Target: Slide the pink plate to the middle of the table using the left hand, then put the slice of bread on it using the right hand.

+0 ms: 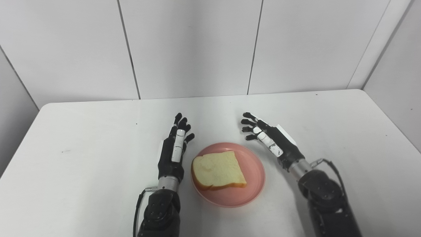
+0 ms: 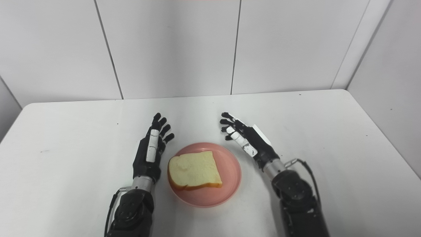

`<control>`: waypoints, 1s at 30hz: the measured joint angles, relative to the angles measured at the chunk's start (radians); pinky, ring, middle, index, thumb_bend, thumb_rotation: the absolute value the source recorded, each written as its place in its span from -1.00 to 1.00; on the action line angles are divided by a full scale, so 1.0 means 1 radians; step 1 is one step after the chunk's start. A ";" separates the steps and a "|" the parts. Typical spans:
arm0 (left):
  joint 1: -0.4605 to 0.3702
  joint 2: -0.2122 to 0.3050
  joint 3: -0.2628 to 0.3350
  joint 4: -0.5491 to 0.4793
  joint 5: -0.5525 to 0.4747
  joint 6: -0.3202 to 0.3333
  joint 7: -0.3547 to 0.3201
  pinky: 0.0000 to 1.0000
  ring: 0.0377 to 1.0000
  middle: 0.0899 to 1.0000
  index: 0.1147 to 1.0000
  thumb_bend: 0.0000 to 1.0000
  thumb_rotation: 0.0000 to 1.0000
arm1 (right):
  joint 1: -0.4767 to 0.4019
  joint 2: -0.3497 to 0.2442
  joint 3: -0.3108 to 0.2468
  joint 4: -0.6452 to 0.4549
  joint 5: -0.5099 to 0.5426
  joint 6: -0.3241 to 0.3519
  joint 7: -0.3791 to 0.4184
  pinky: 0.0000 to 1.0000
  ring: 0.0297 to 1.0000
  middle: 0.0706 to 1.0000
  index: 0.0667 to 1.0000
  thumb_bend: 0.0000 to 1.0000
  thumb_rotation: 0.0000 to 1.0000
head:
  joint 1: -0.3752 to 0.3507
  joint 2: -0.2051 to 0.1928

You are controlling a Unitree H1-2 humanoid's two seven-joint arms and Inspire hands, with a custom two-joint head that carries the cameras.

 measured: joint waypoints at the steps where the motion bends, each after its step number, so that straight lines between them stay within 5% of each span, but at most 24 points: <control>1: 0.000 0.000 0.000 -0.001 0.000 0.001 0.000 0.79 0.91 0.93 0.89 0.79 0.76 | 0.001 0.007 -0.008 0.005 0.011 -0.008 -0.021 0.58 0.66 0.76 0.85 0.76 1.00 | 0.000 0.000; 12: 0.013 0.002 0.001 -0.020 0.006 0.006 0.029 0.82 0.90 0.95 0.89 0.75 0.74 | 0.056 0.070 -0.034 0.059 0.022 -0.195 -0.251 0.69 0.78 0.87 0.95 0.53 1.00 | 0.003 0.003; 30: 0.024 0.004 -0.004 -0.040 0.006 0.018 0.031 0.86 0.93 0.97 0.91 0.74 0.77 | 0.063 0.106 -0.003 0.056 -0.006 -0.250 -0.369 0.72 0.81 0.89 0.95 0.45 1.00 | 0.003 0.002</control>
